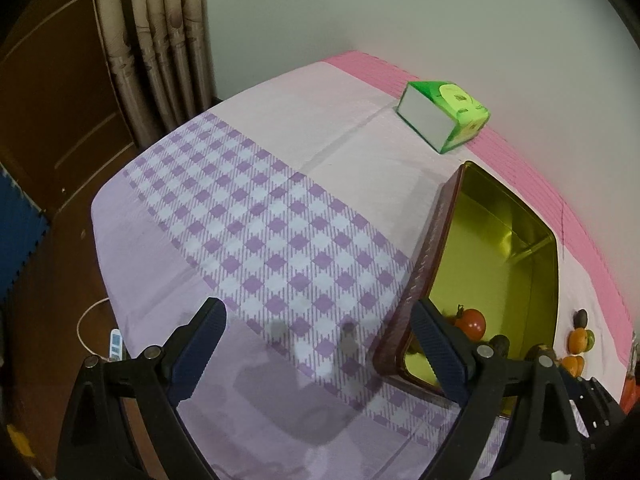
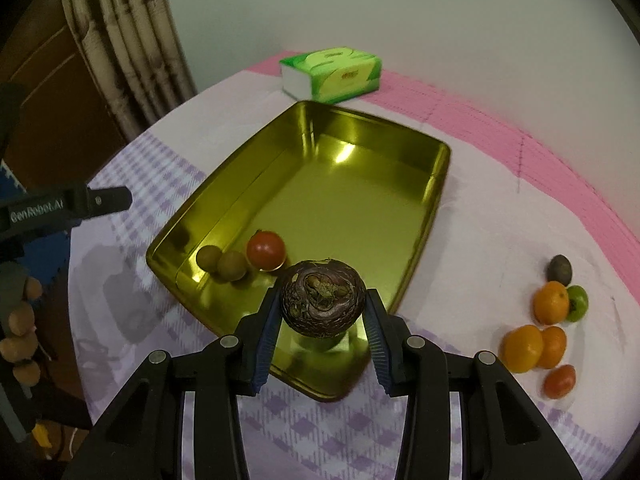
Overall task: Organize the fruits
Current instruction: 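Carry the dark brown fruit with the right gripper over the tin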
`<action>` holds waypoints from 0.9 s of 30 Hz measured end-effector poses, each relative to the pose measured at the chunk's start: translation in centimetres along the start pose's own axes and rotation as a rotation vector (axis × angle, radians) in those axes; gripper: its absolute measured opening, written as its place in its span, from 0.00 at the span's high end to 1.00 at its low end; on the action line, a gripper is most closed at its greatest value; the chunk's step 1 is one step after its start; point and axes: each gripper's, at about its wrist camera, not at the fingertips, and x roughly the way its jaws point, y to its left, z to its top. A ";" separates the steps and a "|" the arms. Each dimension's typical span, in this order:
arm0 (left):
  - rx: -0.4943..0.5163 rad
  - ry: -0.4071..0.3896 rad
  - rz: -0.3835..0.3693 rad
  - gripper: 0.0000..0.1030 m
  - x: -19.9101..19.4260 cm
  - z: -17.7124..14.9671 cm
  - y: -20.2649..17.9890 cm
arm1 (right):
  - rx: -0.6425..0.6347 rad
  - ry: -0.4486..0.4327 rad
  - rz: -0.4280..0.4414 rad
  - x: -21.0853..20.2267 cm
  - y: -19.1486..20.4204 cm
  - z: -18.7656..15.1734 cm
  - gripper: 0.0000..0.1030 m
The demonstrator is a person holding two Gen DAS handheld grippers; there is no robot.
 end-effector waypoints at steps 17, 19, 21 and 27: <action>0.002 0.000 0.004 0.11 0.0 0.0 0.0 | 0.013 0.042 0.013 1.5 -0.1 -0.4 0.59; -0.003 0.001 0.005 0.11 0.0 0.0 0.0 | 0.013 0.045 0.017 1.5 0.0 -0.4 0.59; -0.006 -0.005 0.007 0.11 0.0 0.0 0.0 | 0.013 0.046 0.016 1.5 0.0 -0.5 0.59; -0.007 -0.006 0.007 0.11 -0.1 0.0 0.0 | 0.012 0.047 0.014 1.5 0.2 -0.6 0.59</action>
